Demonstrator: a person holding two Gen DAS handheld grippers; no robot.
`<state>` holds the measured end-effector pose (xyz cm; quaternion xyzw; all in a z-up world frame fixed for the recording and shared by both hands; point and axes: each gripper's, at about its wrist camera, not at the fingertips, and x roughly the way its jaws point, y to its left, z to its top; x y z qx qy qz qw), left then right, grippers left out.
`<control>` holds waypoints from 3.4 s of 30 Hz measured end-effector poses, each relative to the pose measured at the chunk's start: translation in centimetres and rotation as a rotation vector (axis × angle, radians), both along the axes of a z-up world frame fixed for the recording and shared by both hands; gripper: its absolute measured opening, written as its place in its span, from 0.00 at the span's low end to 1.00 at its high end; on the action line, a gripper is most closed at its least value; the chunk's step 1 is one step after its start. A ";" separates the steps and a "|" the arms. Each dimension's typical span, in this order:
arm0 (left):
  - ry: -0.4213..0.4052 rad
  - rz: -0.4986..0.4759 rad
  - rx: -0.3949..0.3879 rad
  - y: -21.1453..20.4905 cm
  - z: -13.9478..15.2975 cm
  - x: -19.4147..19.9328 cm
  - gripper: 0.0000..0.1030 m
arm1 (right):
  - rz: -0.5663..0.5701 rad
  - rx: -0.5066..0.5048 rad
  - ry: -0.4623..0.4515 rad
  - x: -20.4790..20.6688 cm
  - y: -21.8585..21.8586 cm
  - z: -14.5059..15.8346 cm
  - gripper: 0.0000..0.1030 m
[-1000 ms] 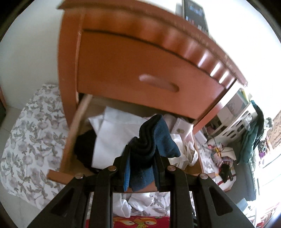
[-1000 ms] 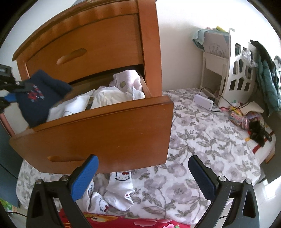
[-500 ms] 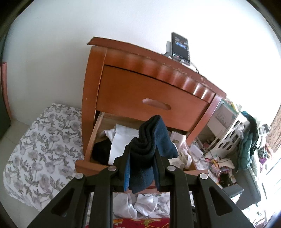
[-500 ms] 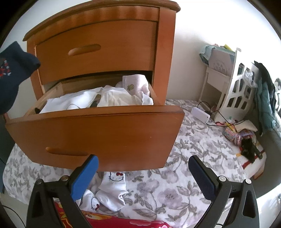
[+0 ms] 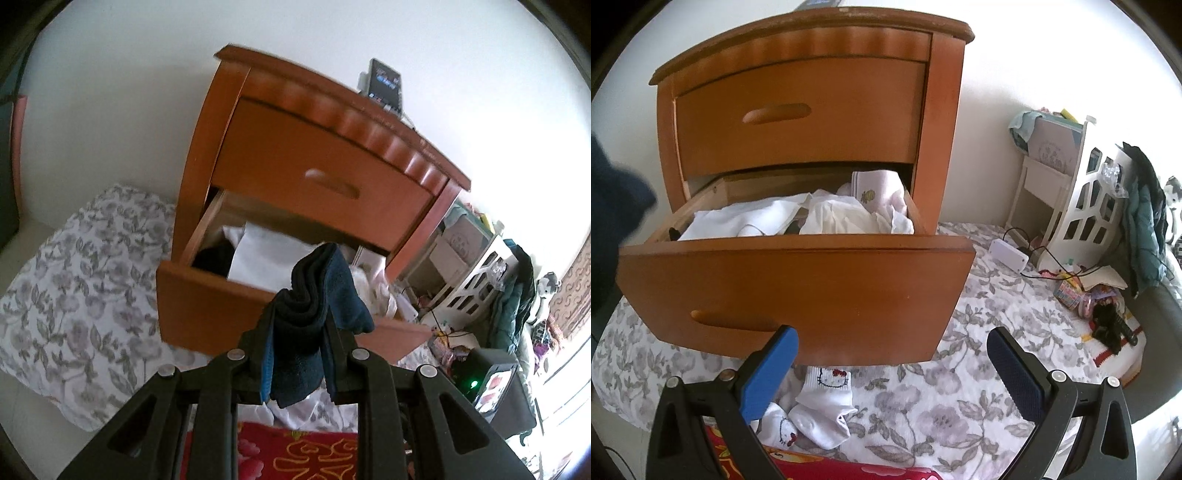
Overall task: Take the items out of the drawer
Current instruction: 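Lift the navy sock up out of the drawer with the left gripper, then lower the navy sock onto the bed and open the left gripper, then raise the open left gripper back toward the drawer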
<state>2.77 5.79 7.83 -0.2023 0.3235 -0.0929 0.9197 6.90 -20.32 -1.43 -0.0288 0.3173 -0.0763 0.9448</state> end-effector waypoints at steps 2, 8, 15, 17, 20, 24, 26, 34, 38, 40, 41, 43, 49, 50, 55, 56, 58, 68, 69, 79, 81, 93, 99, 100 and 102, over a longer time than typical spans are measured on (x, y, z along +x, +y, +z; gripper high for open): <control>0.017 0.000 -0.005 0.2 -0.6 0.0 0.22 | 0.000 0.001 -0.001 0.0 0.0 0.0 1.00; 0.068 -0.017 -0.007 0.0 -2.1 0.3 0.22 | 0.000 -0.001 0.001 0.1 0.0 0.0 1.00; 0.177 -0.068 0.006 -1.5 -5.2 1.4 0.22 | 0.002 0.004 0.006 0.1 0.0 0.0 1.00; 0.207 -0.076 0.018 -2.1 -6.4 1.6 0.22 | 0.003 0.004 0.005 0.0 -0.1 0.0 1.00; 0.243 -0.083 0.023 -2.6 -7.7 2.0 0.22 | 0.002 0.006 0.006 0.1 -0.1 0.0 1.00; 0.282 -0.096 0.024 -3.3 -9.1 2.4 0.23 | 0.003 0.006 0.010 0.1 -0.1 0.0 1.00; 0.297 -0.111 0.020 -3.8 -9.7 2.6 0.23 | 0.003 0.005 0.010 0.1 -0.1 -0.1 1.00; 0.302 -0.107 0.045 -5.1 -10.5 3.8 0.23 | 0.003 0.004 0.012 0.1 -0.1 -0.1 1.00; 0.307 -0.101 0.040 -5.3 -11.2 4.2 0.23 | 0.003 0.005 0.011 0.1 -0.1 -0.1 1.00; 0.307 -0.097 0.032 -5.1 -11.4 4.1 0.23 | 0.003 0.007 0.011 0.1 -0.1 -0.1 1.00; 0.307 -0.098 0.031 -5.0 -11.4 4.1 0.24 | 0.003 0.006 0.011 0.1 -0.1 -0.1 1.00; 0.309 -0.097 0.025 -4.9 -11.4 4.1 0.28 | 0.003 0.003 0.011 0.1 0.0 0.0 1.00; 0.332 -0.097 0.012 -4.7 -11.6 4.0 0.38 | 0.003 0.003 0.012 0.1 -0.2 -0.1 1.00; 0.338 -0.095 0.011 -4.6 -11.7 4.0 0.41 | 0.004 0.002 0.012 0.1 -0.2 -0.1 1.00; 0.340 -0.069 0.016 -4.1 -11.7 3.8 0.54 | 0.004 0.003 0.012 0.1 -0.2 -0.1 1.00; 0.341 -0.059 0.024 -3.9 -11.7 3.8 0.58 | 0.004 0.004 0.013 0.1 -0.2 -0.1 1.00; 0.350 -0.037 0.041 -3.6 -11.8 3.7 0.63 | 0.004 0.003 0.014 0.1 -0.2 -0.1 1.00; 0.343 0.030 0.159 -2.9 -12.2 3.4 0.85 | 0.004 0.003 0.015 0.1 -0.2 -0.2 1.00; 0.338 0.030 0.163 -2.9 -12.1 3.3 0.89 | 0.004 0.003 0.015 0.1 -0.2 -0.2 1.00; 0.270 0.042 0.153 -2.2 -10.3 2.6 0.95 | 0.004 0.004 0.015 0.1 -0.1 -0.2 1.00; 0.255 0.048 0.146 -2.0 -9.8 2.4 0.95 | 0.004 0.004 0.016 0.1 -0.1 -0.2 1.00; 0.066 0.082 0.110 0.2 -5.2 0.6 0.97 | 0.006 0.005 0.018 0.1 -0.1 -0.2 1.00; -0.030 0.059 0.093 1.3 -1.5 1.3 1.00 | 0.008 0.011 0.017 0.1 -0.2 -0.1 1.00; -0.046 0.056 0.095 1.5 -0.8 1.6 1.00 | 0.009 0.012 0.018 0.1 -0.2 -0.1 1.00; -0.077 0.047 0.106 1.6 0.7 2.4 1.00 | 0.012 0.016 0.020 0.2 -0.2 -0.1 1.00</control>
